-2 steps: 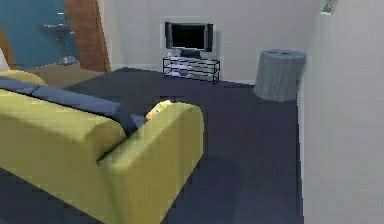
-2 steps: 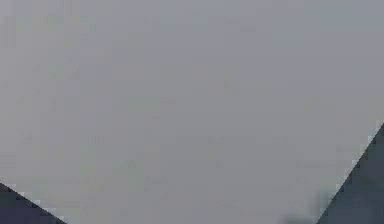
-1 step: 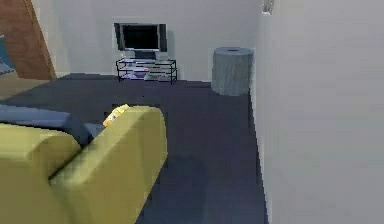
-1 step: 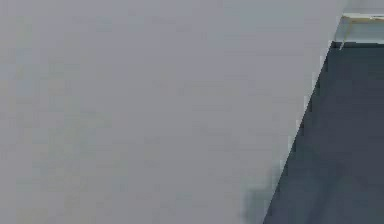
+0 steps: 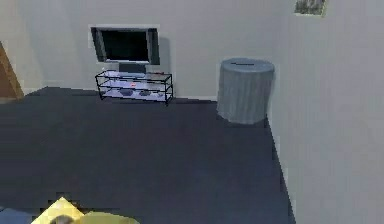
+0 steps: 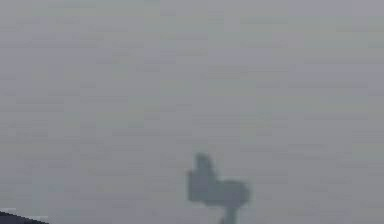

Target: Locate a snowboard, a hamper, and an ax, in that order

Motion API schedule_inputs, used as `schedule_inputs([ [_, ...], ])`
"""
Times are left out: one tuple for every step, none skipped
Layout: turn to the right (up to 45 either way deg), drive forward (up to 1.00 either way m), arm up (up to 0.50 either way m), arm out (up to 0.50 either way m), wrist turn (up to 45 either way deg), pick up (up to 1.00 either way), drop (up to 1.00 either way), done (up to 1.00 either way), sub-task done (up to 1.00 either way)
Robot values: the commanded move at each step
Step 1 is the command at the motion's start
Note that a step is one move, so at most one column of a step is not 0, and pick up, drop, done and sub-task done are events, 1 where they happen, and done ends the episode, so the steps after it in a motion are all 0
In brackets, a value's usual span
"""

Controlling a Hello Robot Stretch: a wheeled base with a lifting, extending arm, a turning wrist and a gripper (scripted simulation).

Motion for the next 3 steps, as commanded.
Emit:
schedule_inputs([
  [3.0, 0.00, 0.00, 0.00, 0.0, 0.00, 0.00, 0.00, 0.00],
  [9.0, 0.00, 0.00, 0.00, 0.0, 0.00, 0.00, 0.00, 0.00],
  [0.0, 0.75, 0.00, 0.00, 0.0, 0.00, 0.00, 0.00, 0.00],
])
